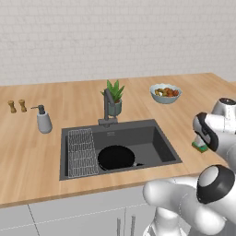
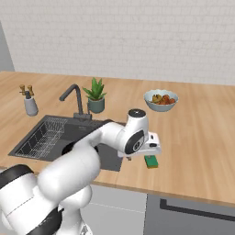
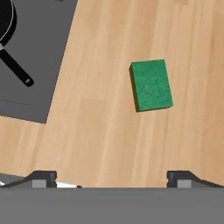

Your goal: Pick the pan and sponge and place them into the sink. Then turn on the water.

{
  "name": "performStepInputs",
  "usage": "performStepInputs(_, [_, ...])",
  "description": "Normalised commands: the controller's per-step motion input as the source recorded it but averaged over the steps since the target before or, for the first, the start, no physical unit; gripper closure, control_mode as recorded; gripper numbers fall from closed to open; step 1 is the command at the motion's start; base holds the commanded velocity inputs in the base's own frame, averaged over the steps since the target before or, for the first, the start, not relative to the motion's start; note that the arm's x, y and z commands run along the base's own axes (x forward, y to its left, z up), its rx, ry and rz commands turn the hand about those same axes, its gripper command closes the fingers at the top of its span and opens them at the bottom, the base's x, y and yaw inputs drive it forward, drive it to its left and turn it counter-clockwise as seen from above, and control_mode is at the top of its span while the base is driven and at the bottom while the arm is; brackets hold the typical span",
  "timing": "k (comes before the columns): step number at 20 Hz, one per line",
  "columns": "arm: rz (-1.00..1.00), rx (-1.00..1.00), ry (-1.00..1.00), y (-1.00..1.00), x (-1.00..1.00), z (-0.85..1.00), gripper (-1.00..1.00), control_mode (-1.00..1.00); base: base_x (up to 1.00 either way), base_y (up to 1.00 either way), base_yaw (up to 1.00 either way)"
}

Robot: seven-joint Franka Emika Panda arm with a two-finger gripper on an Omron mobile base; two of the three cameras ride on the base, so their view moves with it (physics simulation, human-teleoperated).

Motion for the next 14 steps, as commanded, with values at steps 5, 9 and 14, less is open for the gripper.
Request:
performStepInputs(5, [0.01,0.0,0.0,-0.17,0.32,-0.25,-1.0,-1.0,0.0,0.0,0.0])
performStepInputs(9, [0.0,0.0,0.03,-0.14,0.33,-0.25,-1.0,-1.0,0.0,0.0,0.0])
performStepInputs(14, [0.0,0.0,0.03,-0.11,0.37,-0.24,-1.0,-1.0,0.0,0.0,0.0])
